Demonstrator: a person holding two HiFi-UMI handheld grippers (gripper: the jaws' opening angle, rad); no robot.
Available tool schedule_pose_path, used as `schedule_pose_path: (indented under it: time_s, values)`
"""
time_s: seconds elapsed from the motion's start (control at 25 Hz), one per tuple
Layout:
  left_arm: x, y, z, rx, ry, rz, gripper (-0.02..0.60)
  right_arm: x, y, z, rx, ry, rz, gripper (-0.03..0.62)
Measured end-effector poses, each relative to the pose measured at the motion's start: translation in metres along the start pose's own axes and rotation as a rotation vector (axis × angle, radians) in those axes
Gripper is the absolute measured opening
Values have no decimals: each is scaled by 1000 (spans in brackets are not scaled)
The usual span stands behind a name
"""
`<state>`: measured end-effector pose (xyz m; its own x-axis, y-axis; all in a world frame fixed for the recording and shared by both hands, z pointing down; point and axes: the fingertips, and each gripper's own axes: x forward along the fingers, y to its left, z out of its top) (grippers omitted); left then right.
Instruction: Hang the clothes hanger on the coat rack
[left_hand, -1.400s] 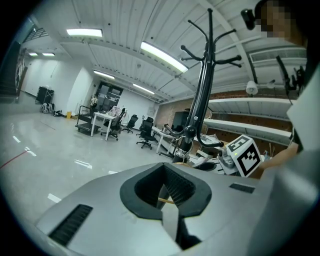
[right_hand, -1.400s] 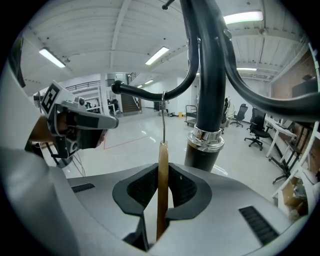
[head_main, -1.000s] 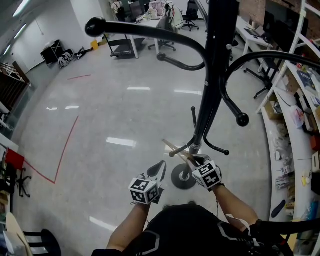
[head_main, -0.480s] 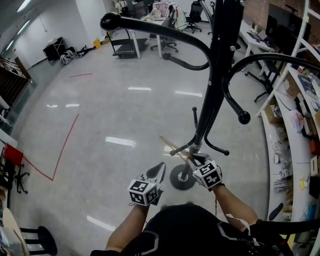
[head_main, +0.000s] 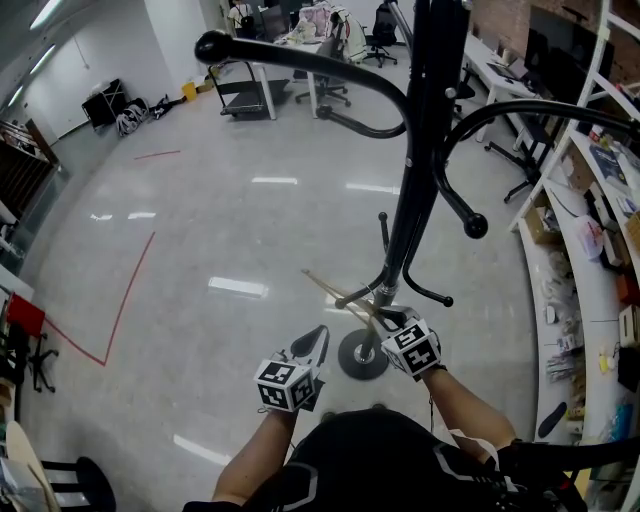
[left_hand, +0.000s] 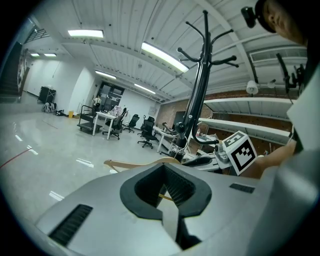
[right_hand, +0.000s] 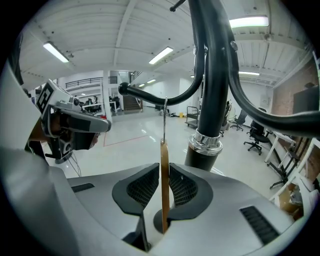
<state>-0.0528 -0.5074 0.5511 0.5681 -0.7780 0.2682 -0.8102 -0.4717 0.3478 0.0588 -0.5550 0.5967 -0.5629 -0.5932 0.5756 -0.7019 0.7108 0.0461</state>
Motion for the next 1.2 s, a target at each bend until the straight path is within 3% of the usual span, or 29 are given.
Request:
schedule_pose_path:
  time_s: [0.48, 0.72, 0.88, 1.0, 1.08, 1.2]
  values:
    - [-8, -4, -3, 0, -2, 4, 2, -7, 1, 1, 12, -11, -6, 58]
    - [-18, -9, 12, -4, -30, -28, 2, -47, -11, 30, 83, -125, -71, 58]
    - [-28, -24, 34, 46, -60, -81, 2, -90, -21, 53, 148, -229, -115, 58]
    - [-32, -40, 48, 61, -75, -169, 2, -121, -27, 74, 188, -325, -136, 57]
    - [-35, -51, 58, 63, -95, -236, 2, -139, -26, 88, 193, -382, -142, 50]
    - [-40, -56, 67, 93, -100, -257, 2, -155, -24, 97, 171, -414, -177, 11]
